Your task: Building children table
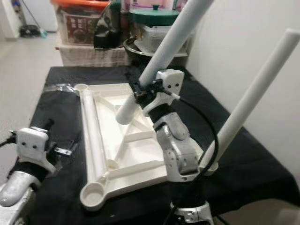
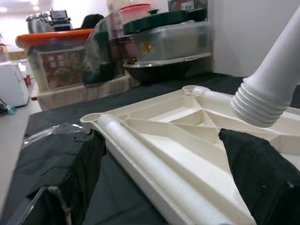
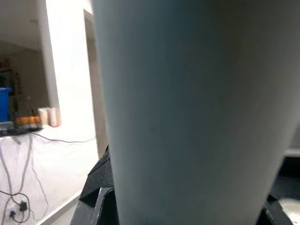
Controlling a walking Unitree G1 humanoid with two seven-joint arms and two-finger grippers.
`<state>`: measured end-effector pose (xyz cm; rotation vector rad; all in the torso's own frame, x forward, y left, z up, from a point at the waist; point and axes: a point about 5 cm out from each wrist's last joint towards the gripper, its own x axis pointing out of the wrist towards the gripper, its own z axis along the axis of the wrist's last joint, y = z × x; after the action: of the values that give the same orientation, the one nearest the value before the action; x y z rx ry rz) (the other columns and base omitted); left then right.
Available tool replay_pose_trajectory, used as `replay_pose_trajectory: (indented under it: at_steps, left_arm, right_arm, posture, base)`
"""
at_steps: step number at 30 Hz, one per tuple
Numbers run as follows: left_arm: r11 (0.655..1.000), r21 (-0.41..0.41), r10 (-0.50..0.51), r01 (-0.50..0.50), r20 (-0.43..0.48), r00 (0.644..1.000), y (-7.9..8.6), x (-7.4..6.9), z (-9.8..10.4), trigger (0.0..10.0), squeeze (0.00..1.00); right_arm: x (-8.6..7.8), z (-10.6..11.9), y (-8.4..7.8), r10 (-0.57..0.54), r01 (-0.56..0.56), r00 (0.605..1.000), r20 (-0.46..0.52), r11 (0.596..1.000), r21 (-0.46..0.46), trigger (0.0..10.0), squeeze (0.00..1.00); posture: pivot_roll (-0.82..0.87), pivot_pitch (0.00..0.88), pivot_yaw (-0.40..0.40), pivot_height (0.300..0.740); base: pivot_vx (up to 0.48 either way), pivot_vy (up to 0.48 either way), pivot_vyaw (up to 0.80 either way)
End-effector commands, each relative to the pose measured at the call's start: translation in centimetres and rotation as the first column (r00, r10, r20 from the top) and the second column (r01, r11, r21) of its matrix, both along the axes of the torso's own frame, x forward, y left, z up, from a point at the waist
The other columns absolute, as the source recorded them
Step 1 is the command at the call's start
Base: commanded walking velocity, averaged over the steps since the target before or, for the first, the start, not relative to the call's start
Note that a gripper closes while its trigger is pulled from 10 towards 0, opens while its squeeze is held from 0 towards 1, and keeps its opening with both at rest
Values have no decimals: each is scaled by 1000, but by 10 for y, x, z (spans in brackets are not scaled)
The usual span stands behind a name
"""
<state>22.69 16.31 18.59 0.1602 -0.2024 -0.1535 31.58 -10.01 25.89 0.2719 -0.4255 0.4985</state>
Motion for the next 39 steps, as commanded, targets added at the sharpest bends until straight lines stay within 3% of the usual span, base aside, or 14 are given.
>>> replay_pose_trajectory:
  at_steps: [1,27,39]
  left_arm:
    - [1000,18,18,-19,15,1000,2,-1,2,10000,0]
    - [999,45,-15,15,5,1000,-11,-2,-5,10000,0]
    - [1000,4,6,-6,-7,1000,-10,-1,-7,10000,0]
  right_arm:
    - [0,3,3,27,-27,1000,-3,999,19,10000,0]
    - [-1,-5,16,121,-121,992,-30,993,-11,10000,0]
    - [1,-8,16,123,-123,991,-55,992,2,10000,0]
  posture:
    - [102,0,-107,740]
    - [97,0,-104,740]
    - [91,0,-106,740]
  base:
    - [0,0,0]
    - [0,0,0]
    - [-107,0,0]
